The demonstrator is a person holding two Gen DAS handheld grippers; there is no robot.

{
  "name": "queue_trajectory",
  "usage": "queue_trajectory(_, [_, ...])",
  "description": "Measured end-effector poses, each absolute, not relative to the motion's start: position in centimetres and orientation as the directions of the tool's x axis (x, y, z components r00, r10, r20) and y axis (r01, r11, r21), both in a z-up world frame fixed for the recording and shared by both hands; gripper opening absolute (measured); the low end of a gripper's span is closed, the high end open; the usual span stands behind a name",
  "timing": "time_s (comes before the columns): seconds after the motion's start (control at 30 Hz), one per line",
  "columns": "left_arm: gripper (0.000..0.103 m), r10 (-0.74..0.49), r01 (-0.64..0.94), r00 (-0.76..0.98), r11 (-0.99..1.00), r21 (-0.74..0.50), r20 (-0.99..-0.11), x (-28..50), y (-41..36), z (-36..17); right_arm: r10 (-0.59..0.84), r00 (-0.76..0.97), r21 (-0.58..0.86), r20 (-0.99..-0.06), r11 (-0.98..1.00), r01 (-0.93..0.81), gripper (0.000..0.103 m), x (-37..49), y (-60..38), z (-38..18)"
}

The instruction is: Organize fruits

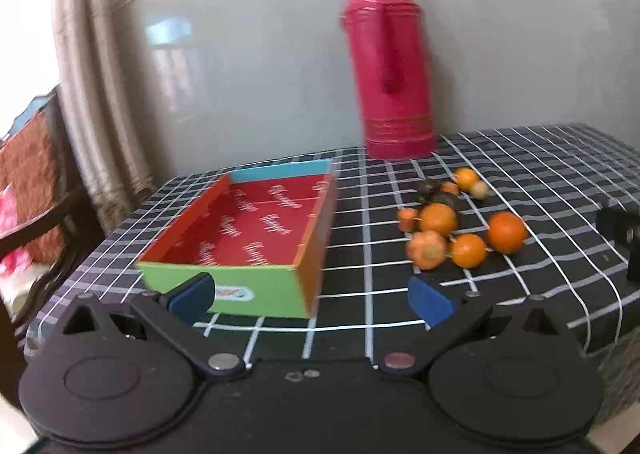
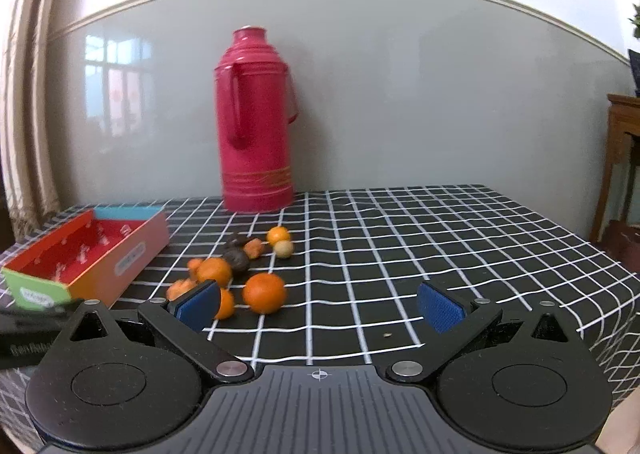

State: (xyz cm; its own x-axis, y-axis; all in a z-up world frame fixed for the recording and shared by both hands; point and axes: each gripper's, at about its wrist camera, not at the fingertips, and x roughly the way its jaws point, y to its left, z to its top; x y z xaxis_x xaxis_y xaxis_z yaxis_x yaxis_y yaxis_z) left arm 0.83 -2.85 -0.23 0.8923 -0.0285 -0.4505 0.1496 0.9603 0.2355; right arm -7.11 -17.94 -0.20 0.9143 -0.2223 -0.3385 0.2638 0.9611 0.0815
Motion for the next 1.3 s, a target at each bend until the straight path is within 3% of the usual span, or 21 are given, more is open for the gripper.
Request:
queue_trajectory(0.2, [0.090,-0.104,0.256,0.898,0.913,0.317,-0.428,1.7,-5.6,-1.1,-0.239,0.915,0.117,-0.324,0.950,0.289,0.103,-8.0,-19.8,0.1])
queue_trajectory(0.27, [0.073,-0.112,0.271,0.894,0.906,0.326,-0.434,2.6,-6.3,-1.5,-0.244,0.915,0.138,-0.321,0.944,0.300,0.103,-8.2,-20.5,0.2])
queue_trajectory(0.3, [0.069,-0.114,0.279,0.888,0.904,0.325,-0.446,3.3,-6.6,-1.7,-0.246,0.915,0.151,-0.318,0.940,0.305,0.103,-8.3,-20.9,0.2])
queue_trajectory(0.73, [0.070,-0.167,0.330,0.835,0.915,0.233,-0.525,7.9,-7.7,-3.0,-0.236,0.922,0.243,-0.306,0.917,0.315,0.103,-8.3,-22.8,0.6])
queue_trajectory(1.0, [0.064,-0.213,0.344,0.785,0.931,0.124,-0.582,10.1,-7.6,-3.7,-0.239,0.922,0.244,-0.306,0.916,0.318,0.103,-8.0,-22.9,0.5])
queue_trajectory(1.07, [0.060,-0.222,0.348,0.773,0.932,0.104,-0.595,10.5,-7.7,-4.0,-0.231,0.921,0.254,-0.313,0.914,0.316,0.103,-7.8,-23.2,0.4])
queue_trajectory(1.23, [0.031,-0.257,0.357,0.717,0.934,0.024,-0.647,11.6,-7.6,-5.0,-0.231,0.919,0.266,-0.319,0.909,0.320,0.103,-7.7,-23.5,0.3])
queue_trajectory(1.3, [0.027,-0.258,0.359,0.724,0.933,0.031,-0.640,11.4,-7.8,-5.0,-0.231,0.918,0.270,-0.321,0.907,0.323,0.103,-7.7,-23.6,0.3])
